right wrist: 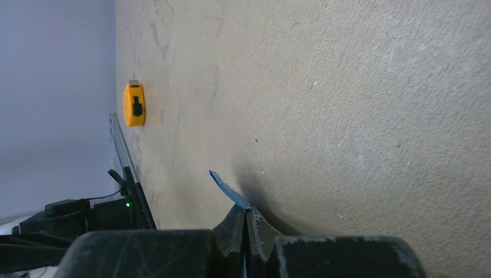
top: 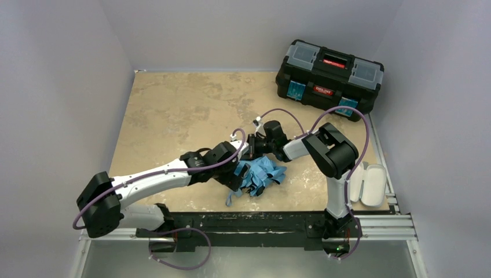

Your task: Put away the umbrella

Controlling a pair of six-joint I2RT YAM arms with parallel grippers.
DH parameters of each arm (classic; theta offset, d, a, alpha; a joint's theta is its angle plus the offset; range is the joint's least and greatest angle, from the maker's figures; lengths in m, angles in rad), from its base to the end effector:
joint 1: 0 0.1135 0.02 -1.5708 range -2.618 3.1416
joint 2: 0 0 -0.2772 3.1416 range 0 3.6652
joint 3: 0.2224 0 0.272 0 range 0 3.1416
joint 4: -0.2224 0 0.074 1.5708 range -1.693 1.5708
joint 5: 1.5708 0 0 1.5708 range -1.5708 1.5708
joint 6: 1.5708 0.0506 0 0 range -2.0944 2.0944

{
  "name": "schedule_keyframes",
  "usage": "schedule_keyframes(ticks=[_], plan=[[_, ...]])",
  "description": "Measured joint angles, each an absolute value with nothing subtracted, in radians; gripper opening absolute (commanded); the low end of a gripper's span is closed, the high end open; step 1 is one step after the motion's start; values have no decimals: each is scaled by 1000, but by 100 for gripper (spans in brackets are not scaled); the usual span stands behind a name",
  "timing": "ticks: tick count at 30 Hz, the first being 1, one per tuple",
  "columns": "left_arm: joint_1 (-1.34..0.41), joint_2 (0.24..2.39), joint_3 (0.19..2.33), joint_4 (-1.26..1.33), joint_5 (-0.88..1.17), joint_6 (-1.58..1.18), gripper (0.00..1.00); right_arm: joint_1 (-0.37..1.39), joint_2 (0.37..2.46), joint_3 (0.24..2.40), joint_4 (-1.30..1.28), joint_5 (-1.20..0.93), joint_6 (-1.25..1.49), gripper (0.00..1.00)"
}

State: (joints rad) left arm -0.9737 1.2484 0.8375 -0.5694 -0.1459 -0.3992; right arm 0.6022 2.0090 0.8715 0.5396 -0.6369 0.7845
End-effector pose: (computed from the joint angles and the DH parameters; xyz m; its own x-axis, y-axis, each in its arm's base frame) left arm 0.1570 -0.2178 0.2224 -0.7306 0.3907 -0.5599 0.5304 0.8412 -0.1051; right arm 0.3111 0.2504 0.0844 -0.9362 0.0457 -0.3485 -0.2813 0.4971 0.8208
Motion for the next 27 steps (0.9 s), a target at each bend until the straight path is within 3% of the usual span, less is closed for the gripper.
schedule_keyframes(ticks=[10, 11, 21, 27], plan=[[-930, 1431, 785, -286, 72, -369, 97, 602, 2009, 877, 529, -637, 782, 0], [-930, 1447, 785, -270, 81, -364, 92, 602, 2009, 877, 529, -637, 781, 0], [-931, 1581, 785, -120, 132, -331, 0, 602, 2009, 877, 530, -637, 781, 0], [-952, 1552, 785, -130, 39, -313, 0, 602, 2009, 896, 506, -633, 781, 0]])
